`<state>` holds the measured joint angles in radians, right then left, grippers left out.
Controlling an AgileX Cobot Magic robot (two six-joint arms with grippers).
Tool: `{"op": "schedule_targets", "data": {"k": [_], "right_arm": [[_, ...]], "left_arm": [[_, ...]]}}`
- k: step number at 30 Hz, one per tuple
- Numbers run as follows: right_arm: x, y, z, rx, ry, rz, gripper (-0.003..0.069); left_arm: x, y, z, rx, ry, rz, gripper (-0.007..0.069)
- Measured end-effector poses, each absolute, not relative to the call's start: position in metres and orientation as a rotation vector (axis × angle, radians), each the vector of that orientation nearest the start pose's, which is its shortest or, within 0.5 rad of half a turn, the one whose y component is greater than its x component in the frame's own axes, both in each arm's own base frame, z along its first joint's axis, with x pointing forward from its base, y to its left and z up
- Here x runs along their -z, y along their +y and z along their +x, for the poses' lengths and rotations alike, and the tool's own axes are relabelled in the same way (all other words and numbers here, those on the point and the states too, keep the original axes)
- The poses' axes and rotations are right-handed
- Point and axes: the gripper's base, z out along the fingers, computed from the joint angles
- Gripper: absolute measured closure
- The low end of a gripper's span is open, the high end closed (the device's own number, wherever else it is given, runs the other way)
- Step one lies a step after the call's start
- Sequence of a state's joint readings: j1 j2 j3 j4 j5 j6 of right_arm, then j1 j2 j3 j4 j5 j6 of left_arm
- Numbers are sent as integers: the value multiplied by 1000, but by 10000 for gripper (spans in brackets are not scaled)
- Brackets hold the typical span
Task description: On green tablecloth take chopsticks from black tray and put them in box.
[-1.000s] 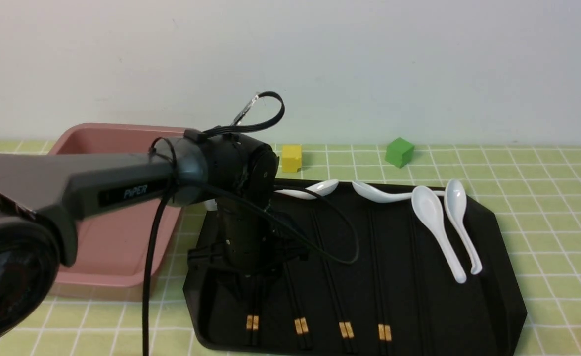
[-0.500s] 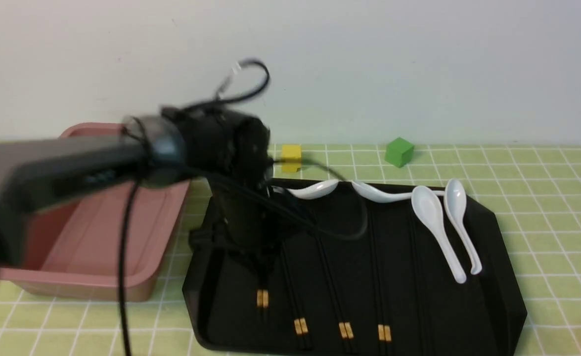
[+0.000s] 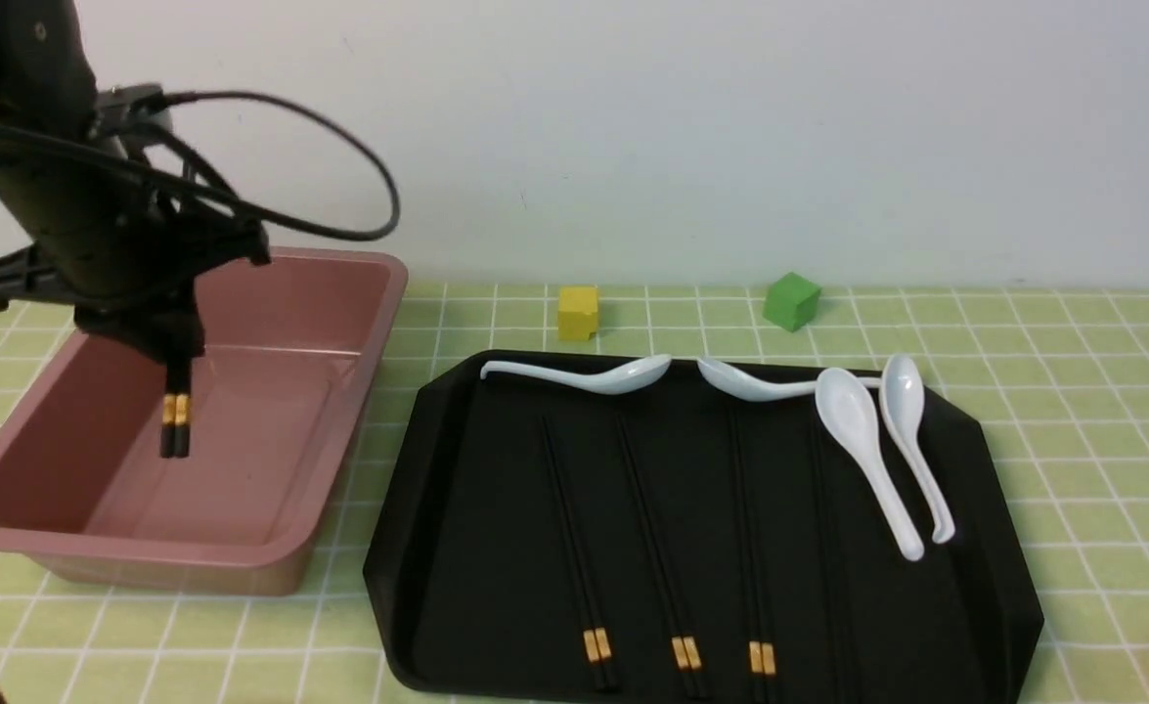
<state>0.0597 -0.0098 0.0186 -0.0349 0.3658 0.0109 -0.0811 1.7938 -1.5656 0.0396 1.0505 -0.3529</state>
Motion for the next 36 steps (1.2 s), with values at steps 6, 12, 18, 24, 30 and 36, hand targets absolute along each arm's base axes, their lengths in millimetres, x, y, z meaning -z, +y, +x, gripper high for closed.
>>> {"op": "schedule_targets", "data": {"k": [6, 12, 18, 24, 30, 36], "right_arm": [[-175, 2, 53, -15, 1857, -67, 419], [-175, 2, 53, -14, 1857, -67, 419], [-175, 2, 53, -14, 1857, -67, 419], [-175, 2, 53, -14, 1857, -67, 419], [-175, 2, 53, -14, 1857, -67, 419], [-175, 2, 53, -13, 1857, -68, 419]], "left_arm": [[-241, -26, 411, -17, 2788, -260, 502], [-216, -27, 419, -15, 2825, -341, 403], [-255, -26, 407, -13, 2822, -340, 413], [-329, -22, 363, 7, 2715, -294, 610], [-350, -23, 297, 112, 2641, -307, 637], [-321, -25, 225, 256, 2511, -276, 637]]}}
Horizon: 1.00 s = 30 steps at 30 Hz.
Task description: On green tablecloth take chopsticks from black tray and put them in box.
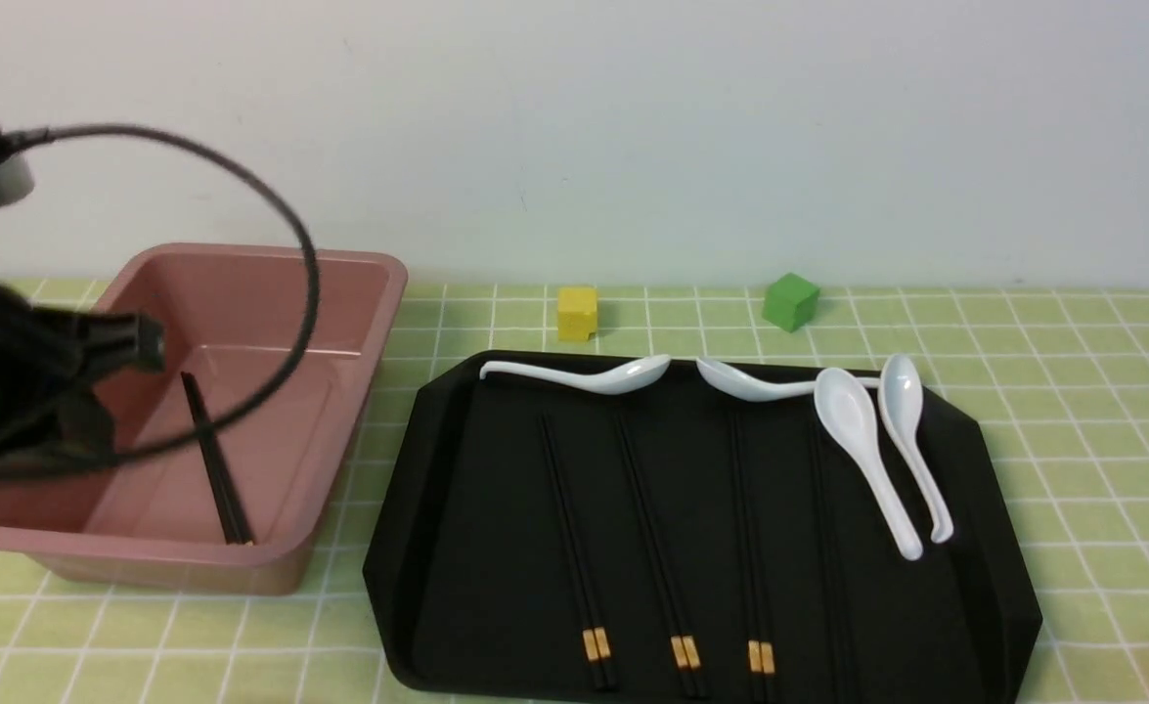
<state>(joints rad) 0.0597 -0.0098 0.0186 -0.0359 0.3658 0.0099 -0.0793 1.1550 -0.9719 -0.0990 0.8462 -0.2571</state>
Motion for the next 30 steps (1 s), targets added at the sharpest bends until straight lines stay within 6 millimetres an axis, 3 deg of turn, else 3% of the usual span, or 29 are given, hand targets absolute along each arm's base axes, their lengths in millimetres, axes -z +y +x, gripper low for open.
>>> {"op": "schedule_targets", "data": {"k": [3, 4, 9, 15, 30], "right_arm": [[-175, 2, 53, -13, 1857, -68, 419], [-175, 2, 53, -13, 1857, -68, 419], [-175, 2, 53, -12, 1857, -69, 419], [-175, 2, 53, -12, 1857, -69, 419], [-175, 2, 53, -12, 1857, -69, 419]], "left_arm": [[-299, -25, 191, 342, 2366, -303, 637], [-279, -22, 171, 387, 2224, -344, 637], [-247, -16, 150, 396, 2026, -401, 637], [-237, -12, 145, 388, 1950, -420, 637], [-233, -12, 145, 387, 1972, -422, 637]]}}
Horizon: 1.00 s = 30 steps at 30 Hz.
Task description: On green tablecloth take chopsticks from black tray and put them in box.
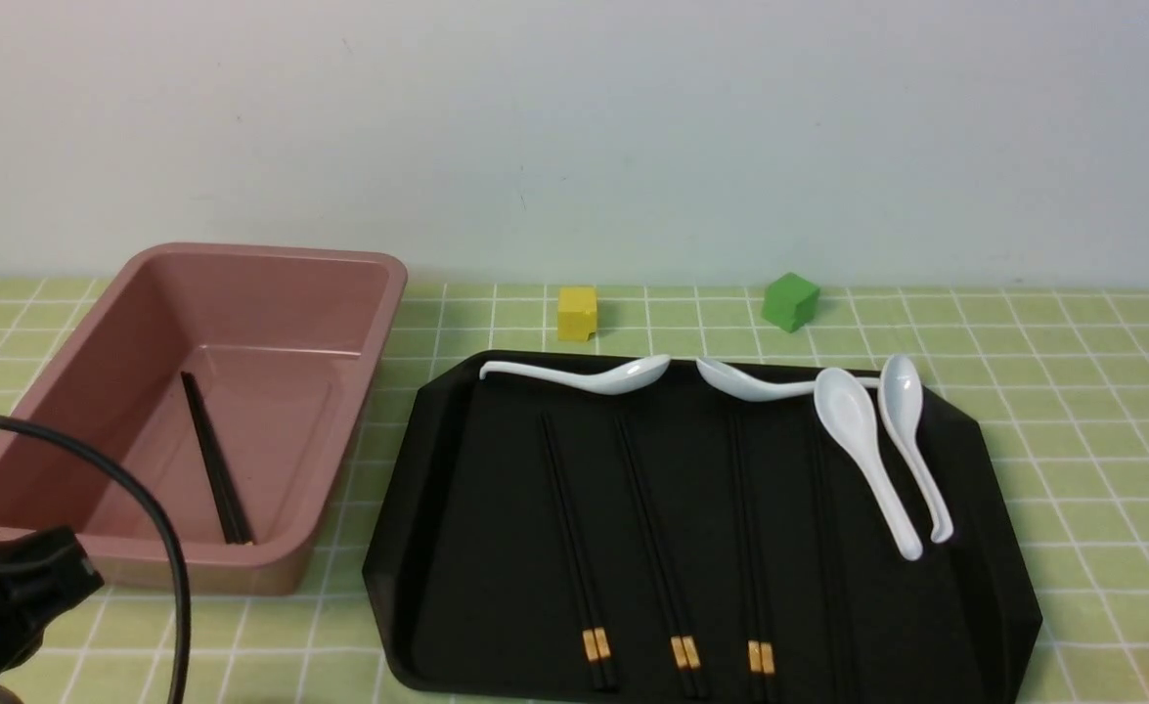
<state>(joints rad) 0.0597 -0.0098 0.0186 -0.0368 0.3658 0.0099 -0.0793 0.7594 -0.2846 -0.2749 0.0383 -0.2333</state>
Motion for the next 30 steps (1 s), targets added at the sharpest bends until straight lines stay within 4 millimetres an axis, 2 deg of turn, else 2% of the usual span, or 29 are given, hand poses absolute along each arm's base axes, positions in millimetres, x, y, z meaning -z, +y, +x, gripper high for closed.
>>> {"op": "schedule_targets", "data": {"k": [7, 9, 12, 13, 16, 22, 25, 30], "right_arm": [[-175, 2, 53, -13, 1857, -68, 419], [-175, 2, 53, -13, 1857, -68, 419], [-175, 2, 53, -13, 1857, -68, 419], [-175, 2, 53, -13, 1857, -68, 419], [-175, 2, 53, -13, 1857, -68, 419], [-175, 2, 53, -13, 1857, -68, 419], [-175, 2, 53, -13, 1857, -68, 419], [-175, 2, 53, -14, 1857, -68, 419]], "left_arm": [[-248, -12, 128, 416, 1880, -395, 637], [-254, -10, 108, 434, 1776, -369, 636], [-253, -9, 96, 431, 1720, -341, 636], [-245, -8, 85, 413, 1689, -309, 636], [-230, -7, 72, 387, 1657, -268, 634], [-195, -7, 59, 378, 1657, -249, 627], [-188, -7, 56, 375, 1689, -241, 626], [-172, -7, 53, 312, 1857, -203, 624]]}}
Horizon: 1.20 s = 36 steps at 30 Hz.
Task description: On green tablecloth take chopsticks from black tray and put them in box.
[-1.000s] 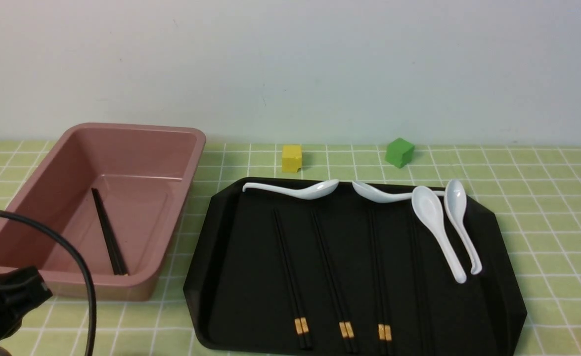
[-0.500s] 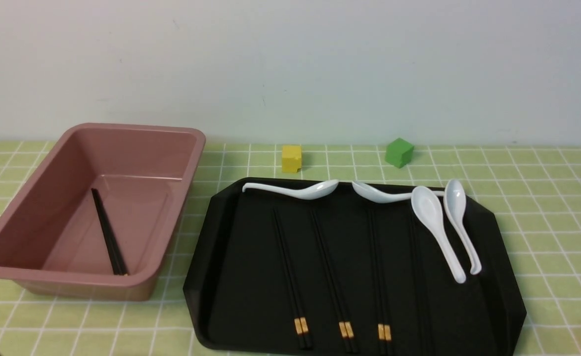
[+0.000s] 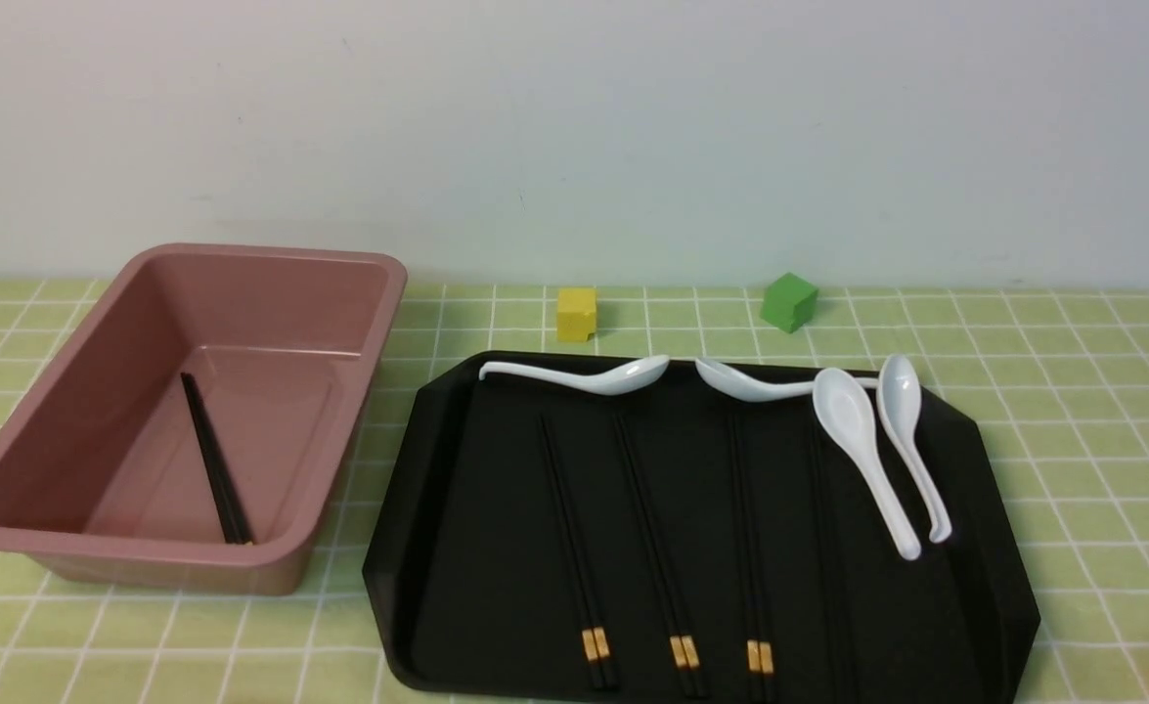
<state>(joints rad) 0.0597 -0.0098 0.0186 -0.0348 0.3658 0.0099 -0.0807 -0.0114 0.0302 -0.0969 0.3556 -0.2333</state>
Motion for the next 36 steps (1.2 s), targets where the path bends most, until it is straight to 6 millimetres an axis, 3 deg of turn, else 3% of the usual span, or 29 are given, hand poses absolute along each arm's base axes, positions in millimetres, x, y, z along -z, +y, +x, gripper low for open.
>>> {"op": "schedule_targets", "data": {"k": [36], "right_arm": [[-175, 2, 53, -13, 1857, -68, 419]], "left_arm": [[-169, -7, 52, 300, 1882, -189, 609]]}}
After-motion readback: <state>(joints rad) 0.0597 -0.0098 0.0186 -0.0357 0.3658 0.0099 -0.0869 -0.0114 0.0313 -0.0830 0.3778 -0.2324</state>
